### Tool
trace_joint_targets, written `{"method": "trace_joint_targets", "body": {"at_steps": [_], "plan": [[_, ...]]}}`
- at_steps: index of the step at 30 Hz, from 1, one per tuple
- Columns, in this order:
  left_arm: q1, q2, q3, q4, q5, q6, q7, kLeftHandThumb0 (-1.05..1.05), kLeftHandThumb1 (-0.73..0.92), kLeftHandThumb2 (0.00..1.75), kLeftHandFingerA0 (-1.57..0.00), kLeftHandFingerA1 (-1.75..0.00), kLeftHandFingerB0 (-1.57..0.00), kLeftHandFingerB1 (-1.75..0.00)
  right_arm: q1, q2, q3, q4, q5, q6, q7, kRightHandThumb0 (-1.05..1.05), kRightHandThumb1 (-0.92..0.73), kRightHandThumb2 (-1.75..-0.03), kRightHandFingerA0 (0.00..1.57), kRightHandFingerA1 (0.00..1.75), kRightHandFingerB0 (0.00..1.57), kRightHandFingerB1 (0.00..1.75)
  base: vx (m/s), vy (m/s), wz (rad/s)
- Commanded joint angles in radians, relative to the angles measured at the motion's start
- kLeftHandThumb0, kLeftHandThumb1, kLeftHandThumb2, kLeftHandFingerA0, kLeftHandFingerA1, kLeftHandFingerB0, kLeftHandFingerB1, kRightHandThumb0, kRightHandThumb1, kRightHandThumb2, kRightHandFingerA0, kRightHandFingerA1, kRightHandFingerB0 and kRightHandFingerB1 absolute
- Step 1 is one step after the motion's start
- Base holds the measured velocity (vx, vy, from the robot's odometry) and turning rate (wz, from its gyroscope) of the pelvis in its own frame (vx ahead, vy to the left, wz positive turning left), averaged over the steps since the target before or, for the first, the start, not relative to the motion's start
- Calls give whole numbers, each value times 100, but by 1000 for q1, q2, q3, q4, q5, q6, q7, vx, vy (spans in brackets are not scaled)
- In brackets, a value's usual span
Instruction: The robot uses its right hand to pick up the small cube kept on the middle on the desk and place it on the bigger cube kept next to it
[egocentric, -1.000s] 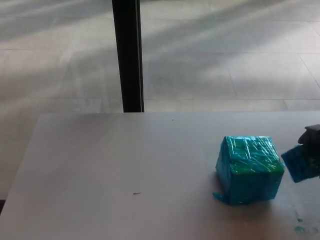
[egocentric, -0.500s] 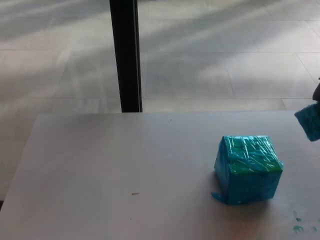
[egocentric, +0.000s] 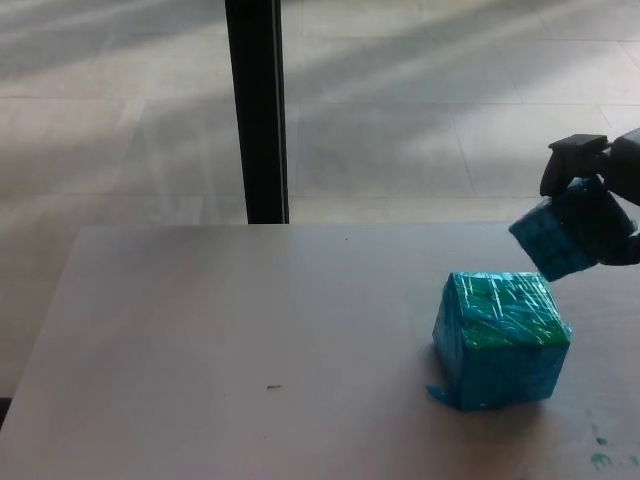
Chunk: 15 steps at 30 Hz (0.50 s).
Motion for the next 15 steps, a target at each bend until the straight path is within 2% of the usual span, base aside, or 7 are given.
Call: {"method": "trace_joint_targets", "body": {"at_steps": [1, 2, 4, 11, 12, 13, 15], "plan": [[-6, 23, 5, 3, 9, -15, -4, -91, 64, 103, -20, -47, -9, -37, -9, -7, 2, -27, 44, -5, 144, -26, -56, -76, 85, 172, 88, 90, 0, 0, 0], [-6, 23, 5, 4, 9, -15, -4, -91, 64, 103, -20, -47, -9, -37, -8, -7, 0, -29, 45, -4, 147, -26, -56, -76, 85, 172, 88, 90, 0, 0, 0], [-12, 26, 5, 5, 10, -9, -3, -97, 68, 105, -21, -47, -9, -35, -10, -5, -2, -32, 50, -10, 162, -30, -58, -69, 89, 160, 85, 65, 0, 0, 0], [-16, 34, 11, 10, 5, -9, -12, -94, 67, 104, -19, -47, -8, -35, -27, -3, 9, -33, 20, -14, 195, -28, -60, -65, 89, 152, 82, 65, 0, 0, 0], [-17, 34, 13, 10, 5, -7, -9, -93, 81, 66, -28, -37, -16, -28, -31, -1, 10, -32, 22, -17, 200, -28, -61, -67, 85, 163, 80, 99, 0, 0, 0], [-17, 34, 14, 8, 5, -5, -5, -92, 64, 103, -20, -47, -8, -37, -40, 6, 11, -29, 29, -24, 207, -31, -62, -63, 88, 168, 83, 74, 0, 0, 0], [-14, 34, 7, 1, 12, -14, -8, -92, 64, 103, -21, -48, -8, -37, -51, 19, 8, -29, 35, -30, 207, -33, -65, -66, 88, 167, 86, 79, 0, 0, 0]]}}
